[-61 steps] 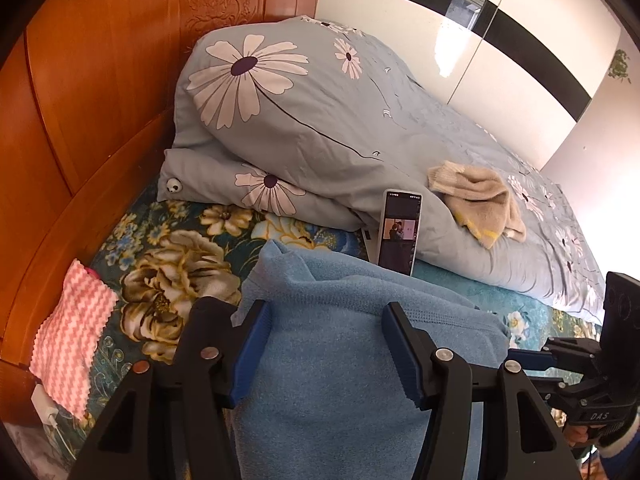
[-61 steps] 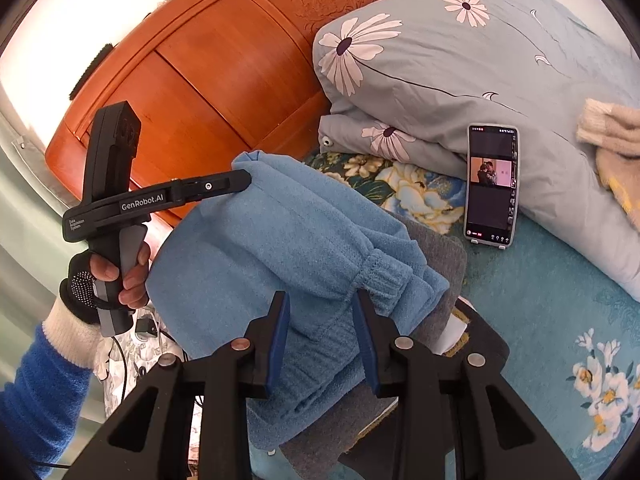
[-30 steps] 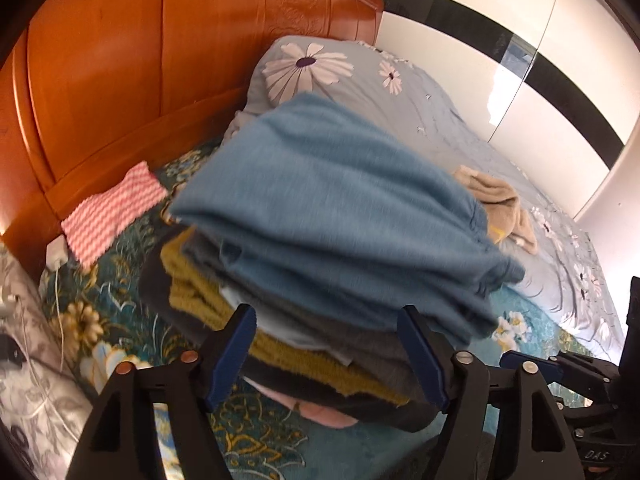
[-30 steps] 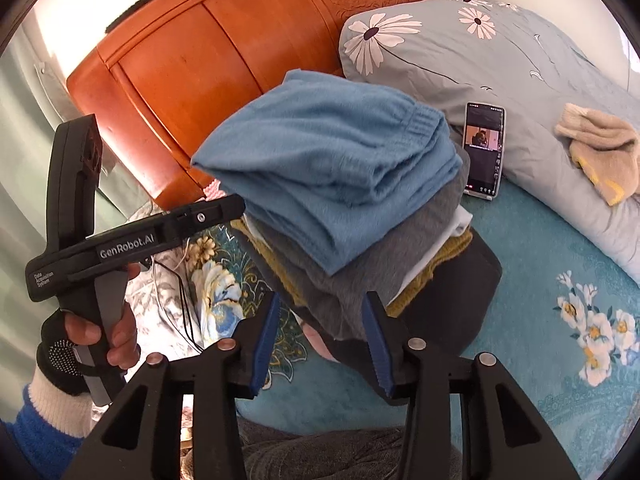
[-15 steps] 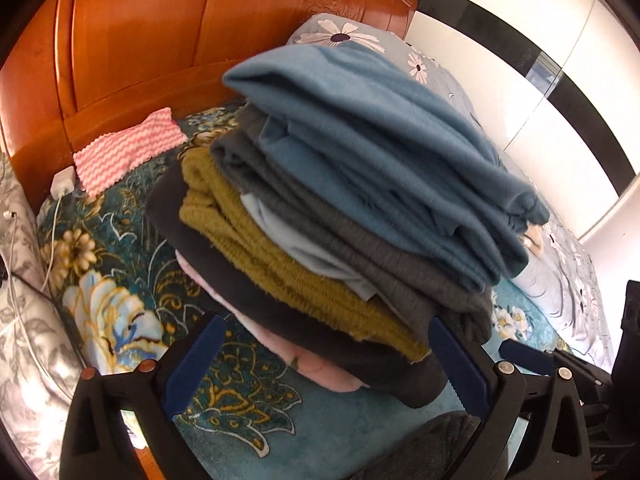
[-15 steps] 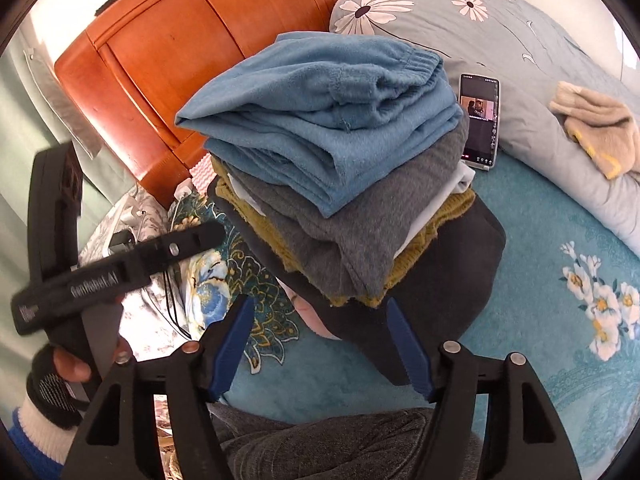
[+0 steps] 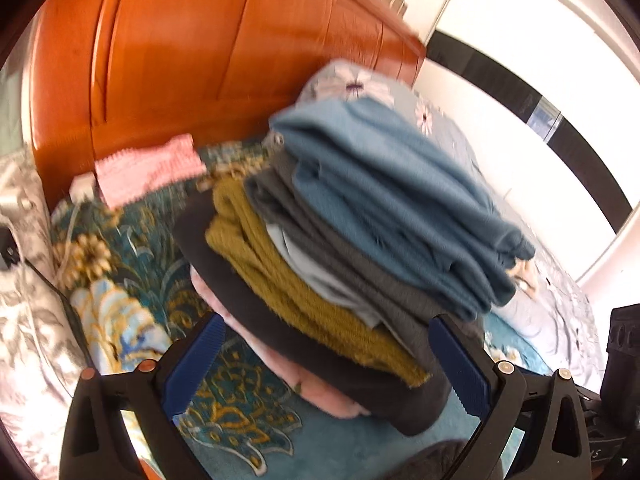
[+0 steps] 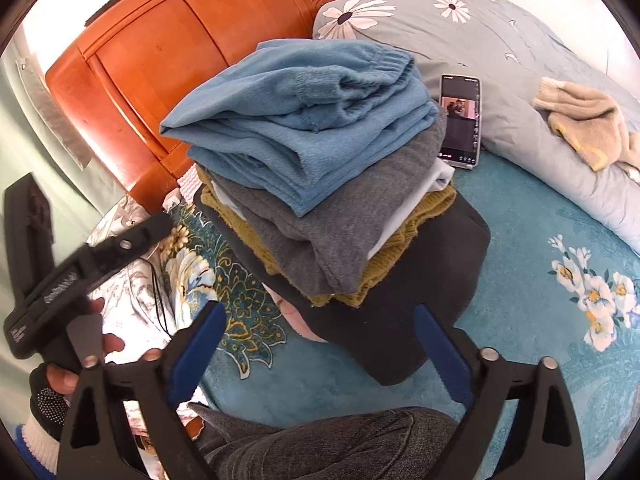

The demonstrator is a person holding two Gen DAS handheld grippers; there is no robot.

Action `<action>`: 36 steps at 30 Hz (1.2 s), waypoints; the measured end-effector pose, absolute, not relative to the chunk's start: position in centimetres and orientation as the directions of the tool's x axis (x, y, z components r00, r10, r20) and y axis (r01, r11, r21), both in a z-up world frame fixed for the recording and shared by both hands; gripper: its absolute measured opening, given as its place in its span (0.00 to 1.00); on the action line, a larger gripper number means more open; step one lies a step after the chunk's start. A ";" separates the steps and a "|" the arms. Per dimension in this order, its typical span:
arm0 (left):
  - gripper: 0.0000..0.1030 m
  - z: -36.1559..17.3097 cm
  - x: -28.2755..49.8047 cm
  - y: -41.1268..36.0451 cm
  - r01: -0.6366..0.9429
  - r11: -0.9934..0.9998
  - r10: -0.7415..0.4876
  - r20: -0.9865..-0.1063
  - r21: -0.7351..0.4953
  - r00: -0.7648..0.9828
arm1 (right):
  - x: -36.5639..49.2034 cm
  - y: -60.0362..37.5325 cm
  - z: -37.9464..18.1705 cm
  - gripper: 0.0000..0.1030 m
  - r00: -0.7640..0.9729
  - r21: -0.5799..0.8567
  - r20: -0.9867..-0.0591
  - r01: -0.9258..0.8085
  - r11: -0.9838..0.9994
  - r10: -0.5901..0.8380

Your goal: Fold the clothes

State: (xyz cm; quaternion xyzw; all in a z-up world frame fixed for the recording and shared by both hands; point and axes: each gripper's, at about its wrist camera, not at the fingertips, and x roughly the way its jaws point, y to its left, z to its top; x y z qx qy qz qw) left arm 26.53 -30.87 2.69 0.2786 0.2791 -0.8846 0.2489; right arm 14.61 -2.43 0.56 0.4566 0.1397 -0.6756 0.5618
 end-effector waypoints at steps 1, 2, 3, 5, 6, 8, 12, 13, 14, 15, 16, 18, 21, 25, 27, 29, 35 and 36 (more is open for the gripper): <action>1.00 3.0 26.8 -30.8 0.592 -0.725 -0.296 -0.616 -0.352 -0.730 | 14.6 -2.4 0.6 0.97 0.043 0.322 -0.773 0.886 -0.333 -0.632; 1.00 3.3 27.0 -30.6 0.588 -0.730 -0.308 -0.600 -0.350 -0.739 | 14.6 -2.4 0.5 0.99 0.039 0.318 -0.774 0.887 -0.335 -0.631; 1.00 3.5 27.0 -30.5 0.587 -0.733 -0.314 -0.596 -0.343 -0.739 | 14.6 -2.4 0.6 1.00 0.032 0.311 -0.775 0.889 -0.336 -0.631; 1.00 3.7 27.0 -30.4 0.590 -0.739 -0.321 -0.600 -0.325 -0.733 | 14.8 -2.3 0.7 1.00 0.009 0.290 -0.773 0.895 -0.340 -0.635; 1.00 3.8 27.0 -30.3 0.591 -0.742 -0.325 -0.601 -0.316 -0.730 | 14.9 -2.3 0.8 1.00 -0.004 0.278 -0.771 0.898 -0.341 -0.637; 1.00 4.0 27.0 -30.1 0.594 -0.747 -0.333 -0.605 -0.299 -0.723 | 15.1 -2.2 1.0 1.00 -0.033 0.253 -0.764 0.903 -0.346 -0.645; 1.00 4.2 27.0 -29.3 0.575 -0.776 -0.336 -0.599 -0.261 -0.727 | 15.3 -1.9 1.4 1.00 -0.076 0.216 -0.755 0.909 -0.356 -0.652; 1.00 4.3 27.1 -29.0 0.570 -0.781 -0.340 -0.593 -0.254 -0.730 | 15.3 -1.9 1.5 1.00 -0.081 0.211 -0.755 0.910 -0.357 -0.651; 1.00 4.3 27.1 -28.9 0.573 -0.781 -0.346 -0.591 -0.249 -0.728 | 15.3 -1.9 1.5 1.00 -0.086 0.206 -0.754 0.910 -0.359 -0.651; 1.00 4.4 27.0 -28.8 0.579 -0.778 -0.354 -0.591 -0.244 -0.725 | 15.4 -1.8 1.5 1.00 -0.091 0.202 -0.753 0.910 -0.361 -0.651; 1.00 4.4 27.0 -28.8 0.584 -0.776 -0.361 -0.591 -0.239 -0.721 | 15.4 -1.8 1.5 1.00 -0.096 0.198 -0.753 0.911 -0.363 -0.651; 1.00 4.5 27.0 -28.7 0.604 -0.765 -0.387 -0.588 -0.225 -0.710 | 15.5 -1.7 1.5 1.00 -0.100 0.191 -0.755 0.912 -0.364 -0.647; 1.00 4.4 27.0 -28.6 0.636 -0.748 -0.434 -0.585 -0.190 -0.685 | 15.7 -1.6 1.4 1.00 -0.102 0.182 -0.760 0.914 -0.362 -0.641; 1.00 3.9 27.0 -28.3 0.630 -0.758 -0.421 -0.611 -0.169 -0.671 | 16.0 -1.6 1.3 1.00 -0.119 0.162 -0.766 0.916 -0.368 -0.632; 1.00 3.4 26.8 -28.2 0.630 -0.760 -0.415 -0.627 -0.159 -0.659 | 16.0 -1.6 1.2 1.00 -0.120 0.162 -0.768 0.914 -0.371 -0.629; 1.00 3.0 26.6 -28.1 0.631 -0.762 -0.410 -0.643 -0.148 -0.647 | 16.1 -1.6 1.1 1.00 -0.119 0.161 -0.771 0.914 -0.372 -0.626; 1.00 2.0 26.3 -27.7 0.632 -0.766 -0.413 -0.663 -0.118 -0.624 | 16.2 -1.5 0.9 1.00 -0.119 0.160 -0.778 0.912 -0.378 -0.617; 1.00 2.0 26.3 -27.6 0.633 -0.766 -0.416 -0.663 -0.114 -0.622 | 16.2 -1.5 0.8 1.00 -0.120 0.160 -0.779 0.911 -0.380 -0.615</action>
